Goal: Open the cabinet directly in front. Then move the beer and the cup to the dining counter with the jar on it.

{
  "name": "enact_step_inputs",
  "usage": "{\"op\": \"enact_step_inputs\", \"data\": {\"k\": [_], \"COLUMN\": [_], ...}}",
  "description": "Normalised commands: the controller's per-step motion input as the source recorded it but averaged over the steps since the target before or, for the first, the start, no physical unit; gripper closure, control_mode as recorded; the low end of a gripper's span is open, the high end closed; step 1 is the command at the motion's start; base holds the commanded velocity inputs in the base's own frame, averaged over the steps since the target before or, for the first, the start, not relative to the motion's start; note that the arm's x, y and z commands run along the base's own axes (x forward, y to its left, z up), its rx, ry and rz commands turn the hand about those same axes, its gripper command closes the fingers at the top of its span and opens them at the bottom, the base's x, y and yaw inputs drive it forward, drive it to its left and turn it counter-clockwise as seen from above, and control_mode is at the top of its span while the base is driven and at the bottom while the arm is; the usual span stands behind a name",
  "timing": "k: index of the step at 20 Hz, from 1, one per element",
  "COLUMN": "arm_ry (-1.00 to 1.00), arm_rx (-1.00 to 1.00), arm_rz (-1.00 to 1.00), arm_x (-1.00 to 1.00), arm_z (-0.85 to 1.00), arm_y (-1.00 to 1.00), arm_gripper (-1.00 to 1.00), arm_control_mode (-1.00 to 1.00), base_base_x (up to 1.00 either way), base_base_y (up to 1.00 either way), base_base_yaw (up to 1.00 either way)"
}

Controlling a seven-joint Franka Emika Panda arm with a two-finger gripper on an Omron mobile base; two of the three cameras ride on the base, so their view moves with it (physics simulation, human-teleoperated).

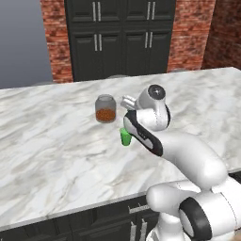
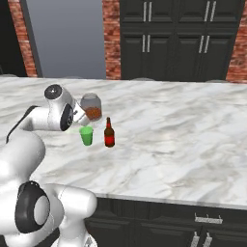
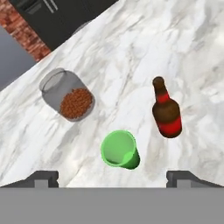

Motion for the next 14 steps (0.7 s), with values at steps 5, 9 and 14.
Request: {"op": "enact_step_inputs", "data": {"k": [5,9,14], "arm_ry": [0.00,-0.13,-0.55], "arm_rx": [0.10,0.06,0.00], "arm_rz": [0.00,0.00,0.00], "arm_x": [-1.00,-1.00,-1.00], "arm_z": [0.03,-0.20,-0.26], "arm_y": [-0.08,-0.53,-0.67], "arm_gripper": [-1.00,-1.00,-1.00], "arm_control_mode": [-1.00,-1.00,-1.00], "base_base_x": [0.00,0.00,0.00], "base_base_y": [0.00,0.00,0.00], "base_base_yaw": [0.00,0.00,0.00]}}
